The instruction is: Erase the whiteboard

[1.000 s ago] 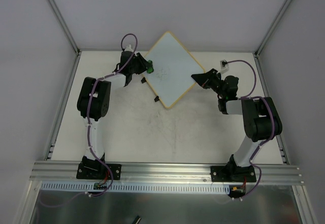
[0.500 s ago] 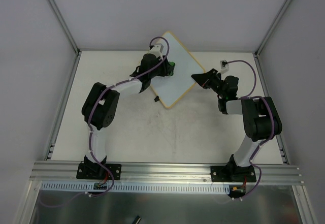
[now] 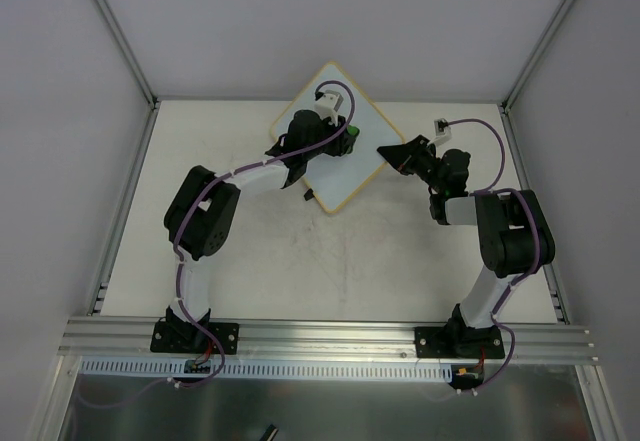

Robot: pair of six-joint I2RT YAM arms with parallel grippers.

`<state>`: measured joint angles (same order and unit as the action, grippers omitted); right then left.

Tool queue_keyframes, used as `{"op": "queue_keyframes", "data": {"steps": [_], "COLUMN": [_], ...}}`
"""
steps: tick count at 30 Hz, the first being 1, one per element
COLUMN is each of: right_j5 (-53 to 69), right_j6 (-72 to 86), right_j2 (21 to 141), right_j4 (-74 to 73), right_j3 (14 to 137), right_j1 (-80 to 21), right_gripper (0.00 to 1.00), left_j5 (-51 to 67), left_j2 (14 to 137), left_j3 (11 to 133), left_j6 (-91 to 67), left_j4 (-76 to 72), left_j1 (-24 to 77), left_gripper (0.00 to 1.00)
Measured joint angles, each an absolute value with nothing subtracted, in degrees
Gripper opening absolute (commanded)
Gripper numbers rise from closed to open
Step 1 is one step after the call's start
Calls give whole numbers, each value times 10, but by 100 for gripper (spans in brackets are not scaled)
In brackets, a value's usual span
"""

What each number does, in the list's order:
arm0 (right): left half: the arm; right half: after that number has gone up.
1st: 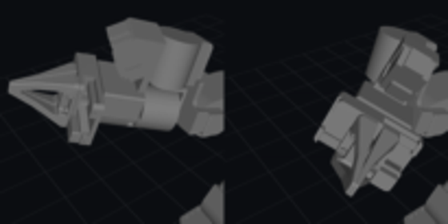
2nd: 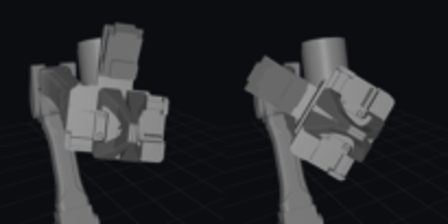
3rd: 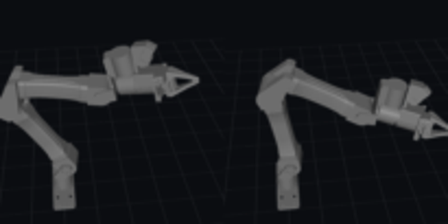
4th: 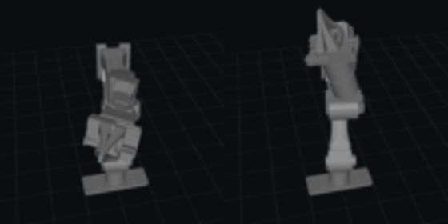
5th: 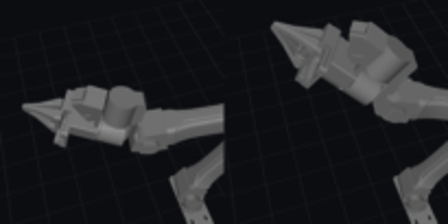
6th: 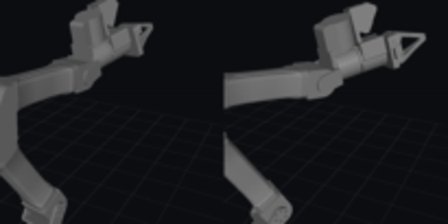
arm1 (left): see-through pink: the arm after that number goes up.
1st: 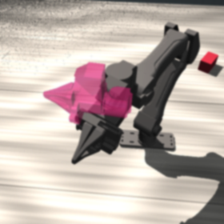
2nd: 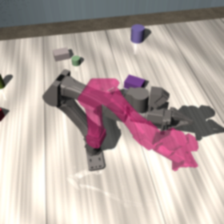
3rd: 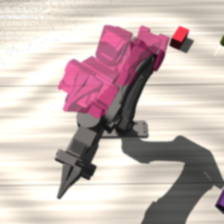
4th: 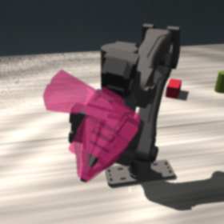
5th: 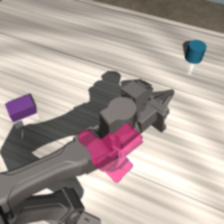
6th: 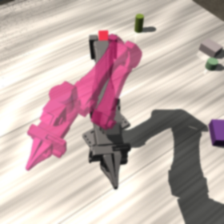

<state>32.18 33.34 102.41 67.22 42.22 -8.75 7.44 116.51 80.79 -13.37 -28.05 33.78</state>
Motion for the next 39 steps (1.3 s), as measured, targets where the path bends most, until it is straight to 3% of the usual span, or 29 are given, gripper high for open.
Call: {"op": "queue_keyframes", "data": {"steps": [26, 39], "right_j5": [322, 324], "right_j6": [334, 333], "right_j2": [1024, 1025], "right_j4": [673, 672], "right_j3": [422, 425], "right_j1": [-88, -88], "right_gripper": [0, 0], "left_j5": [98, 100], "left_j2": [1160, 1160], "left_j3": [807, 773], "left_j6": [-96, -237], "left_j4": [-282, -281], "left_j1": [353, 279], "left_gripper": [0, 0]}}
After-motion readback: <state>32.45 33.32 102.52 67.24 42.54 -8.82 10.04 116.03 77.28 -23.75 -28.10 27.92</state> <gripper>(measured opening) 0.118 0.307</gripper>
